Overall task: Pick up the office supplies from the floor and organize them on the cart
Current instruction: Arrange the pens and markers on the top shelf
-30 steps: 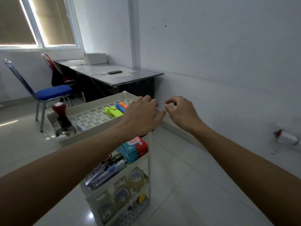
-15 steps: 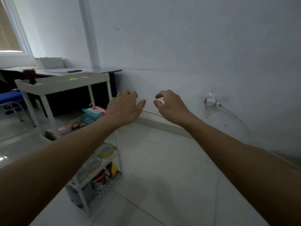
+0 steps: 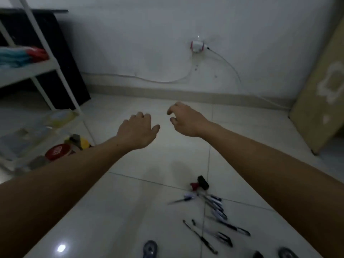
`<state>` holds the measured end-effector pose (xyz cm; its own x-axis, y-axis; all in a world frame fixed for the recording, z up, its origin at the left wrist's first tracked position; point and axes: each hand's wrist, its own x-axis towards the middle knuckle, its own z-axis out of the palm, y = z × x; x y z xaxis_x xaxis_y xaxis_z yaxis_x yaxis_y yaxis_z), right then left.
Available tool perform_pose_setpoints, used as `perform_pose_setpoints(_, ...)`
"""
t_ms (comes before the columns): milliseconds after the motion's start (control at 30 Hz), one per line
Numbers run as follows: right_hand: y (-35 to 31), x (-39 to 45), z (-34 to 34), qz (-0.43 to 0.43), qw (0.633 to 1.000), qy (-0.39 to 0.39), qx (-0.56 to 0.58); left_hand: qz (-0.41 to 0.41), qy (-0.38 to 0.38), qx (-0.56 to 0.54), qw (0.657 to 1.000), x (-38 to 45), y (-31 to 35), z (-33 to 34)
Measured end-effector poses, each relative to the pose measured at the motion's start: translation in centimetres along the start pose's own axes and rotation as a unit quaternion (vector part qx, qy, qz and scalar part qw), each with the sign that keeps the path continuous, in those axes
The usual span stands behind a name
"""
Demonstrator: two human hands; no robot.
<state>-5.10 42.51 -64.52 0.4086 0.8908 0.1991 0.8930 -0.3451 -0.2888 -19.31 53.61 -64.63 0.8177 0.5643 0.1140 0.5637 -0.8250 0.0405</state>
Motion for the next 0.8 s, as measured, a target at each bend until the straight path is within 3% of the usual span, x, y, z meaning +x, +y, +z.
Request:
perform_pose_setpoints(200, 8.4, -8.6, 6.4, 0.017, 0.983, -0.114, -0.145, 0.055, -0.054, -0.037, 0.996, -4.5, 2.5, 9.5)
perform_pose_setpoints(267, 11.1, -12.0, 9.5, 0.035, 0.970, -0.164, -0.173, 0.089, -0.141, -0.085, 0.982, -5.8, 3.1, 12.1)
perform_pose_setpoints(333, 13.6, -16.4, 12.7, 0.055, 0.953, -0.237, -0.180, 0.136, -0.267, -0.113, 0.947, -7.8, 4.1, 14.8)
perform_pose_setpoints(433, 17.0, -22.7, 16.3, 0.076, 0.921, -0.337, -0.181, 0.210, -0.363, -0.056, 0.906, -10.7, 5.5, 19.7)
perform_pose_setpoints(600, 19.2, -27.1, 18.3, 0.081, 0.885, -0.423, -0.174, 0.267, -0.318, -0.038, 0.909, -13.8, 7.7, 26.7)
perform_pose_setpoints(800, 19.3, -29.1, 20.9, 0.065, 0.906, -0.368, -0.202, 0.288, -0.199, 0.034, 0.936, -15.3, 8.8, 30.7)
